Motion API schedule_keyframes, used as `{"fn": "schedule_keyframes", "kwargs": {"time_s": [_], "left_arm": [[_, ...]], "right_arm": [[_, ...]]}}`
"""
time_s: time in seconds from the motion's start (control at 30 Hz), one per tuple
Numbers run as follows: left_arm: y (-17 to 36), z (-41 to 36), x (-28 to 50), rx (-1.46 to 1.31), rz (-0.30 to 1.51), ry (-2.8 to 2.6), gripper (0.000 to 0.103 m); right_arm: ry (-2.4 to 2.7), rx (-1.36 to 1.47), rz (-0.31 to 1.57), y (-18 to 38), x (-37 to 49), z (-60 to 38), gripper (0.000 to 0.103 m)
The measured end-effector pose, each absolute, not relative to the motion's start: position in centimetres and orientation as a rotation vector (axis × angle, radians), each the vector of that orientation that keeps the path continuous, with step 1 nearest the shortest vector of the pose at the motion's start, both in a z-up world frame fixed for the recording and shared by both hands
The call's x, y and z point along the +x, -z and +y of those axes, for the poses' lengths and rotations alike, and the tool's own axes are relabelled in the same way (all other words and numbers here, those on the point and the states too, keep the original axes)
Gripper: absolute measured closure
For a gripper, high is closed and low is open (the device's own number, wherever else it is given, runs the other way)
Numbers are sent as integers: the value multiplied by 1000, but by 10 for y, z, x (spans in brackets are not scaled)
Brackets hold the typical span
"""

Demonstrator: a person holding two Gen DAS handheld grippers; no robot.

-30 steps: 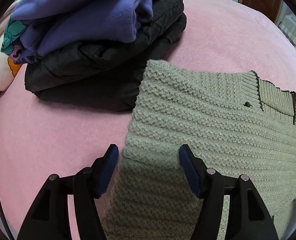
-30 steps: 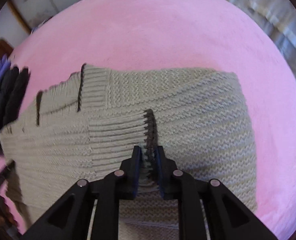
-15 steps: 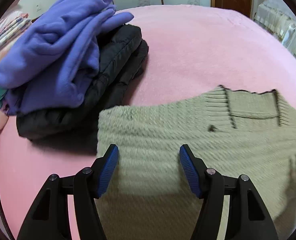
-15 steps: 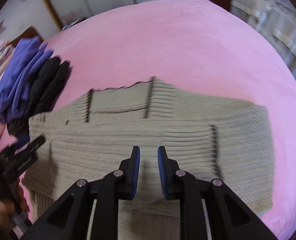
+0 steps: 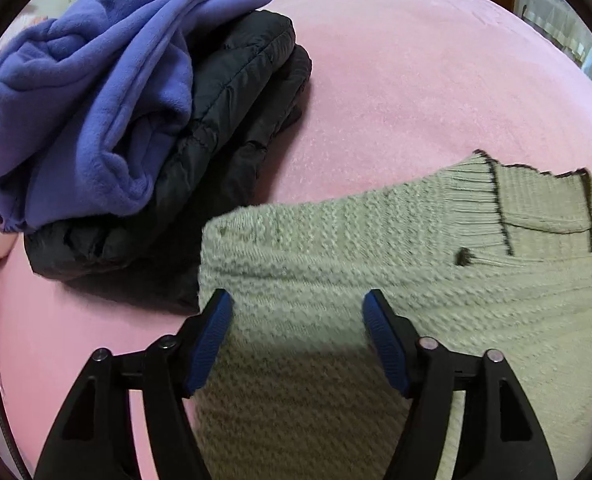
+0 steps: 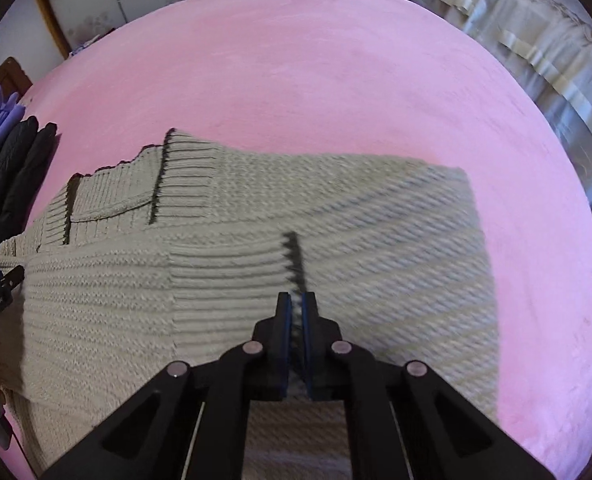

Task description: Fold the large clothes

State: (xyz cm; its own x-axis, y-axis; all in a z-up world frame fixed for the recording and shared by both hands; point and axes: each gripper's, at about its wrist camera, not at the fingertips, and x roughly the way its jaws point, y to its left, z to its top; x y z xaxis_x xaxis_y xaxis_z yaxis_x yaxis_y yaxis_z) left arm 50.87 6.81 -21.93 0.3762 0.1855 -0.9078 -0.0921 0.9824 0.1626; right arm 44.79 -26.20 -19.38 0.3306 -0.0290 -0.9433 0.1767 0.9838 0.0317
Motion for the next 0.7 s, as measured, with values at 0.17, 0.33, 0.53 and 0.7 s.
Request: {"fn": "schedule_keyframes", "kwargs": {"time_s": [0.17,0.33,0.53,0.7], "left_arm": [[184,60,486,-15,1183,-121,20],[141,43,453,-51,1157,-44,18],[87,24,409,-96,1130,3,17],[43,18,369,-134,1105,6,17]], "right_arm": [[109,271,1209,171,427,-261,96],[52,325,1168,137,406,-261,96],[-17,366,1152,94,387,-254,96],[-72,349,1134,59,366,-244,95]]}}
